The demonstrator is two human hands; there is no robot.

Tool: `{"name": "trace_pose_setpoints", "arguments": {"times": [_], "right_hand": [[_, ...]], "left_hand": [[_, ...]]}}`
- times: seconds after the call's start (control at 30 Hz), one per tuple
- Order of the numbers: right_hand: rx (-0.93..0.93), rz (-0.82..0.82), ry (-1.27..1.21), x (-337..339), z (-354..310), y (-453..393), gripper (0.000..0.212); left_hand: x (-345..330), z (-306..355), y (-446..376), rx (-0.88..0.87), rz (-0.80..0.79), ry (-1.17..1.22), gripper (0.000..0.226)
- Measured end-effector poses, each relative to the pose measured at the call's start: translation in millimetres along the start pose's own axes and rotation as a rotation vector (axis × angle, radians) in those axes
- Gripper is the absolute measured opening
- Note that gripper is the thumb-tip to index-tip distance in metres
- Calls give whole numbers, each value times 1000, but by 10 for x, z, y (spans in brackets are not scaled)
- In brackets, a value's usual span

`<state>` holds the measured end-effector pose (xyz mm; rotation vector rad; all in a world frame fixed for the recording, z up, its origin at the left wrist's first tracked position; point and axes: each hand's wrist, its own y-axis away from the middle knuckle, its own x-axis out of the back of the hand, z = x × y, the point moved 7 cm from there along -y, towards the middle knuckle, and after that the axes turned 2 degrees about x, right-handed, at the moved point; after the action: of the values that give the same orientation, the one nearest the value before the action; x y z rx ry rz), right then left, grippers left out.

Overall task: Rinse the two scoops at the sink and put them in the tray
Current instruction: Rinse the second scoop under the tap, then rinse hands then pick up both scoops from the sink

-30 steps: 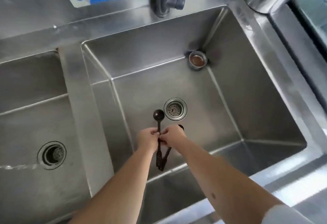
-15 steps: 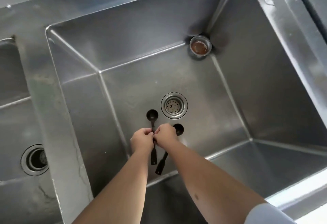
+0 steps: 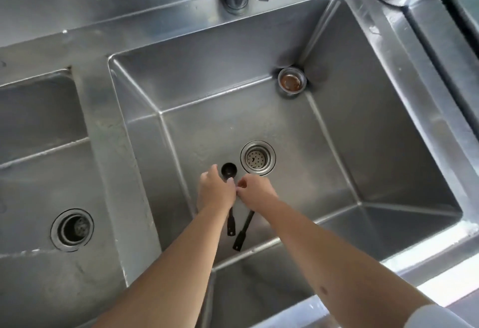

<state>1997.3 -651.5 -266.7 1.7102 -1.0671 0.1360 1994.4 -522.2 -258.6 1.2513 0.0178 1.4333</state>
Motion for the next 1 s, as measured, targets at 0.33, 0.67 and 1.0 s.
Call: {"name": "trace_pose_setpoints", "arguments": {"times": [0.33, 0.67, 1.0], "right_hand": [[249, 214, 500, 985, -1101, 1086, 95], [567, 94, 658, -94, -2931, 1762, 108], [688, 45, 666, -1257, -4265, 2048, 79]], "left_hand": [[1668, 547, 808, -592, 177, -507, 82], [3429, -979, 1146, -332, 295, -465, 80], [4354, -1965, 1111, -295, 330, -455, 78]]}}
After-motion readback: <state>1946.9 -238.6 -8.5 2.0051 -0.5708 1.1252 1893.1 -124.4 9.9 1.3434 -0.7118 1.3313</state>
